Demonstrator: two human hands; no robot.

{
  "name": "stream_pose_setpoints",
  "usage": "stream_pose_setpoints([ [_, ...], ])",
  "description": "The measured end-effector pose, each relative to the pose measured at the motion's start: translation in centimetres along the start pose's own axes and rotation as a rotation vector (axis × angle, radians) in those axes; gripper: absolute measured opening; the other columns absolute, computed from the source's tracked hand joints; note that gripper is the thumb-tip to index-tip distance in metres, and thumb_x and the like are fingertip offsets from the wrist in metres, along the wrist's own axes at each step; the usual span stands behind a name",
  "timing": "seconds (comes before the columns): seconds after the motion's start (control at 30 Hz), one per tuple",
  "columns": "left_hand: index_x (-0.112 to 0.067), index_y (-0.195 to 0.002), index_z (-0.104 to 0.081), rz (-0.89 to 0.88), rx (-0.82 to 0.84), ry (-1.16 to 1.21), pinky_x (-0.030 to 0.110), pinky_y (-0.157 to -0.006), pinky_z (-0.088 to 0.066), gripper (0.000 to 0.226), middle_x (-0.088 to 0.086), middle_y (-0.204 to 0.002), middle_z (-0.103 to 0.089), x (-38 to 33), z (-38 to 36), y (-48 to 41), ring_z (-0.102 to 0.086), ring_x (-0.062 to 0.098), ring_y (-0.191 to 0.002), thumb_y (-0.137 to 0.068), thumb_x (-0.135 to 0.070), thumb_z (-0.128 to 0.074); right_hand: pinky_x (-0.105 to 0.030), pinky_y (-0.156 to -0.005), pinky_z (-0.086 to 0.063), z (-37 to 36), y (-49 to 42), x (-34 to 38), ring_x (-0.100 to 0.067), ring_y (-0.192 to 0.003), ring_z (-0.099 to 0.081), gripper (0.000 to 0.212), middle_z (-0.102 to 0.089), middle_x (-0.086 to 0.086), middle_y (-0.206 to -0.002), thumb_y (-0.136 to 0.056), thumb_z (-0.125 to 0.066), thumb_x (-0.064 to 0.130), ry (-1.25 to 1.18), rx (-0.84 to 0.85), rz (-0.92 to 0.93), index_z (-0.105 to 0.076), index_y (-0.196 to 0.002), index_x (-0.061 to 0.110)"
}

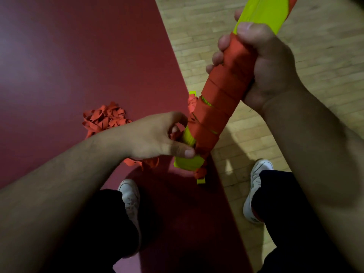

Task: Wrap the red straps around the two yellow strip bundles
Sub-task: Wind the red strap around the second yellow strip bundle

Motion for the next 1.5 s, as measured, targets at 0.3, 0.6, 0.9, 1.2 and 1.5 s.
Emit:
stream_pose_setpoints([
  [0.3,-0.004,-0.102,-0.068,0.045,0.050,0.112,0.026,-0.063,-0.046,0.027,-0.005,-0.077,-0.069,0.3,-0.1,0.6,-0.057,0.011,-0.063,-0.085,-0.014,-0.051,-0.048,-0.080,-0.053,-0.2,0.1,0.9,-0.026,-0.071,-0.060,0.022,-0.058,-0.012,-0.086,-0.096,-0.049,0.010,0.054,0.074,0.024,-0.047,-0.118,0.011],
  [0.6,-0.025,-0.096,-0.073,-0.047,-0.079,-0.261,0.007,-0.071,-0.043,0.054,-0.011,-0.098,-0.069,-0.7,-0.1,0.1,-0.062,-0.010,-0.078,-0.066,0.002,-0.037,-0.049,-0.078,-0.054,-0.4,0.3,1.0,-0.029,-0.071,-0.062,0.034,-0.062,-0.014,-0.085,-0.093,-0.055,0.007,0.212,0.074,0.075,-0.045,-0.126,0.006],
  [0.9,-0.016,-0.067,-0.048,0.054,-0.141,-0.176,0.033,-0.058,-0.041,0.016,0.002,-0.063,-0.057,0.3,0.0,-0.8,-0.055,0.023,-0.064,-0.076,-0.003,-0.045,-0.049,-0.076,-0.052,0.2,0.0,1.7,-0.028,-0.069,-0.059,0.032,-0.060,-0.014,-0.082,-0.092,-0.054,0.005,0.184,0.038,0.112,-0.045,-0.123,0.007],
  [1.2,-0.030,-0.087,-0.057,-0.041,-0.323,-0.262,0.021,-0.051,-0.031,0.049,-0.012,-0.061,-0.052,-1.9,0.6,0.3,-0.050,0.000,-0.056,-0.069,-0.072,-0.070,-0.046,-0.066,-0.054,0.8,-0.2,1.2,-0.027,-0.064,-0.057,0.028,-0.056,-0.019,-0.081,-0.088,-0.061,0.002,0.196,-0.149,0.146,-0.050,-0.114,0.005],
  [1.5,-0.028,-0.083,-0.058,0.085,-0.484,-0.362,0.033,-0.054,-0.046,0.042,-0.006,-0.067,-0.065,-2.6,0.8,0.3,-0.062,0.012,-0.061,-0.070,-0.066,-0.072,-0.060,-0.083,-0.056,2.7,-0.5,-0.2,-0.033,-0.084,-0.064,0.043,-0.061,-0.019,-0.093,-0.079,-0.064,0.034,0.141,-0.383,0.112,-0.061,-0.111,0.005],
])
Point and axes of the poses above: each hand's wrist, its own y-axis away from the middle knuckle, its own z-axis out of the back of the hand, x = y × z, the point moved 9 cm from there along -y, towards the middle knuckle
